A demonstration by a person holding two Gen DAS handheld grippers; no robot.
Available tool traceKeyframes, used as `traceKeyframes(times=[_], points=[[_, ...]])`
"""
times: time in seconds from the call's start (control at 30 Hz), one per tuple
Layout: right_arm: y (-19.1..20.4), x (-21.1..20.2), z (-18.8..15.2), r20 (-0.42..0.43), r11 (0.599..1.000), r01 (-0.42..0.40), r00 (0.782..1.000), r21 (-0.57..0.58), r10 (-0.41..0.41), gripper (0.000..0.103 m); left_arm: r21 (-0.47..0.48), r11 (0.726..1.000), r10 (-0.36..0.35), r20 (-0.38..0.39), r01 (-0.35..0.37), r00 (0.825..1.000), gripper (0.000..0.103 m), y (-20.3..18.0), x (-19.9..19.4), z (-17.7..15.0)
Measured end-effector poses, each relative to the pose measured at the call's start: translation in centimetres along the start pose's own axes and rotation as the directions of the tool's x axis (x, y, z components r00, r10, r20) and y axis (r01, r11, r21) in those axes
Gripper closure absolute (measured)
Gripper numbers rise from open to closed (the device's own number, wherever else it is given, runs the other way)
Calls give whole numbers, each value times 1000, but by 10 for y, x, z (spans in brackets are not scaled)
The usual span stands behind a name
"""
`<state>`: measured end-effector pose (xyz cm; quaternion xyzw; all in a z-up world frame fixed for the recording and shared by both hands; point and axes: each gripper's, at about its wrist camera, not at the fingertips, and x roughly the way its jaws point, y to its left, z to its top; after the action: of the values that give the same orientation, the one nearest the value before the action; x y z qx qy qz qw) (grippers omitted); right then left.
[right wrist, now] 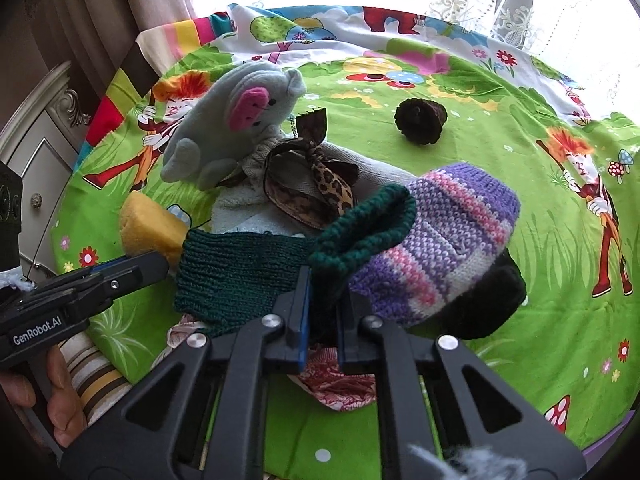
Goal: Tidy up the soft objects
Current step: 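Grasp the yellow sponge with the left tool while the right tool grasps the green knit glove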
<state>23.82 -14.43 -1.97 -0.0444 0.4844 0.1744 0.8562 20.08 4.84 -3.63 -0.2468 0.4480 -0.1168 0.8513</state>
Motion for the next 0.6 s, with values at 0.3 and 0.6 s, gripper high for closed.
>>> traceKeyframes(times=[0.3,0.6], points=[[-11,-36,-11,52,999,0,999,41,-2,91,27,1000,3,49,-4,999,84,-7,-11,0],[-32,-70,-33,80,996,-9,997,92,1,91,58,998,7,96,-12,995,85,-21,-31,-11]])
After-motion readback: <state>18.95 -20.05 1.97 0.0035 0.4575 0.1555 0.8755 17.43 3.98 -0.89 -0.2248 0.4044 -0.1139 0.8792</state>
